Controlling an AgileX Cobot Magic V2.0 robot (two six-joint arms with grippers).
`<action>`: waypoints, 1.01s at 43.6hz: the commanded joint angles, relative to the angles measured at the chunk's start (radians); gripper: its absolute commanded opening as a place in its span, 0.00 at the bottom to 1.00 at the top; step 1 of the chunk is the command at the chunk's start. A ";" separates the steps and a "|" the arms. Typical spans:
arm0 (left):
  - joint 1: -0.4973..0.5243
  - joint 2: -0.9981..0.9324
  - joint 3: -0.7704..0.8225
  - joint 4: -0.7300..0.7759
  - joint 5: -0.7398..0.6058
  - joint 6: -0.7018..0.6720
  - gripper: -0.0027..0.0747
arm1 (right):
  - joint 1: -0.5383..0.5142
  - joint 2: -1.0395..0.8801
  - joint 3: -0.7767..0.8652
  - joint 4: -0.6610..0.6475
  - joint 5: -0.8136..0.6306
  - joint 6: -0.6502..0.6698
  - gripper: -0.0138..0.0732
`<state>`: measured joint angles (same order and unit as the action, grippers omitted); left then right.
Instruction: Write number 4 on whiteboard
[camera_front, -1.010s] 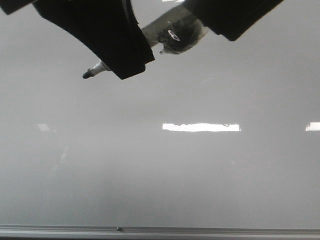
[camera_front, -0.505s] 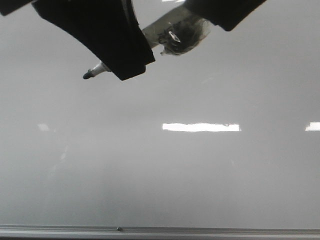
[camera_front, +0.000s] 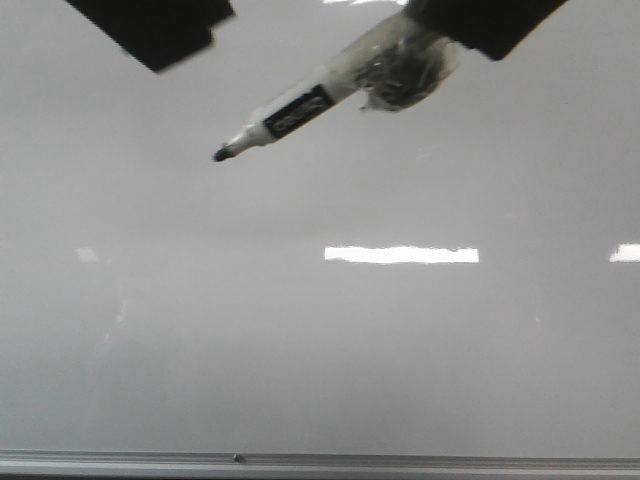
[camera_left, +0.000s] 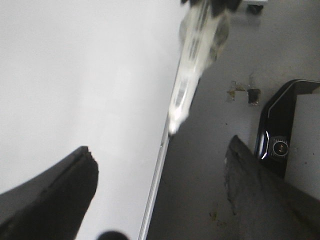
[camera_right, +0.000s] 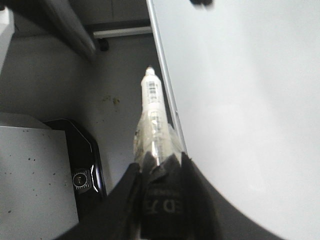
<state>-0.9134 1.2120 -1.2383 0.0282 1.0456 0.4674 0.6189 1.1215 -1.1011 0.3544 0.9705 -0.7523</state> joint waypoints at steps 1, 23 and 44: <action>0.001 -0.110 -0.008 0.071 -0.020 -0.139 0.71 | -0.036 -0.054 -0.068 -0.095 0.029 0.157 0.12; 0.001 -0.431 0.209 0.401 -0.026 -0.843 0.70 | -0.186 -0.465 0.138 -0.251 -0.068 0.621 0.12; 0.001 -0.520 0.315 0.441 -0.033 -0.936 0.70 | -0.186 -0.524 0.371 -0.337 -0.341 0.747 0.12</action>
<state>-0.9115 0.6916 -0.9000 0.4369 1.0731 -0.4575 0.4396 0.5929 -0.7162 0.0685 0.7730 -0.0209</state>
